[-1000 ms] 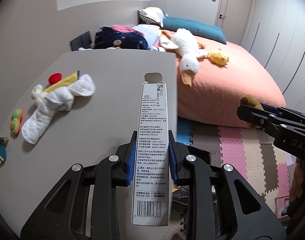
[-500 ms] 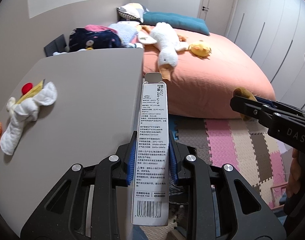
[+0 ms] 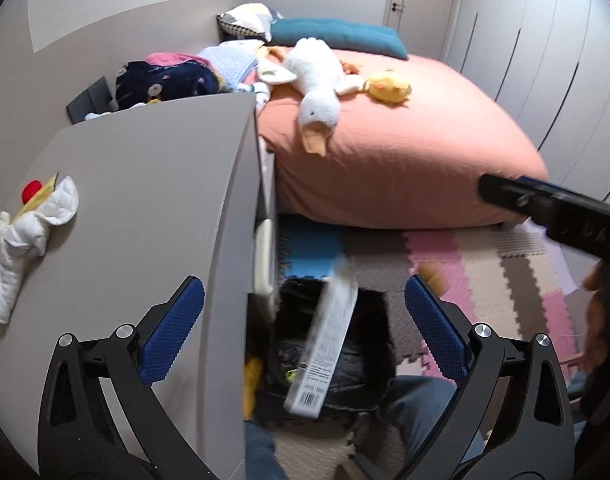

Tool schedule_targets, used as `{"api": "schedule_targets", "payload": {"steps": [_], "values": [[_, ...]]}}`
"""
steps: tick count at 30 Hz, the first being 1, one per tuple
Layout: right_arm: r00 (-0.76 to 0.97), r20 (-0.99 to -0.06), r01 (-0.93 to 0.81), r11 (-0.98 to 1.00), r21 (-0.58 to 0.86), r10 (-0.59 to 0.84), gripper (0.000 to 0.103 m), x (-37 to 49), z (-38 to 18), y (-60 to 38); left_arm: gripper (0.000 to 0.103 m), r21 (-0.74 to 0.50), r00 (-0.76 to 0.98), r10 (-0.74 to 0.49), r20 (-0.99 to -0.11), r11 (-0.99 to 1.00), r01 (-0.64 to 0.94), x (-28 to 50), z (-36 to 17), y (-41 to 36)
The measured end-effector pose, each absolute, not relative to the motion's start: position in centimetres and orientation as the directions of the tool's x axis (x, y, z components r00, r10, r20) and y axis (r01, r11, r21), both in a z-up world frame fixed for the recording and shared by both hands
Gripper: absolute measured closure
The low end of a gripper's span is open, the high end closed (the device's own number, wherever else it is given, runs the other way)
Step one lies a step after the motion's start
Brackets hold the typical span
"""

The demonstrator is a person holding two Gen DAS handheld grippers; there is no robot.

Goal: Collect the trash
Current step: 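Open the left tool over the bin while the right tool releases the bear, then return both open tools to the desk toward the teether and white cloth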

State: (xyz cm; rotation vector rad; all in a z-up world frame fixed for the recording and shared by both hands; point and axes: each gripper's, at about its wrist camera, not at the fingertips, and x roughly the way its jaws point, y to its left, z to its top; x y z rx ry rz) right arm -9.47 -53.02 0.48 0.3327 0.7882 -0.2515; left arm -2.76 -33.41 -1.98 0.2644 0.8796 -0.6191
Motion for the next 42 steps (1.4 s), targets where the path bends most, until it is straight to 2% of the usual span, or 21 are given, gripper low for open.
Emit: {"api": "schedule_targets", "payload": {"steps": [14, 42], "values": [[0.692, -0.717, 0.335, 0.915, 0.226, -0.077, 0.023, -9.4, 0.6, -52.6, 0.006, -0.034, 0.503, -0.383, -0.775, 0.82, 0.572, -2.6, -1.5, -31.4], [0.692, -0.714, 0.052, 0.979, 0.195, 0.105, 0.023, -2.1, 0.9, -38.0, 0.006, -0.007, 0.601, -0.229, -0.766, 0.938, 0.348, 0.0, -0.6, -17.0]]}}
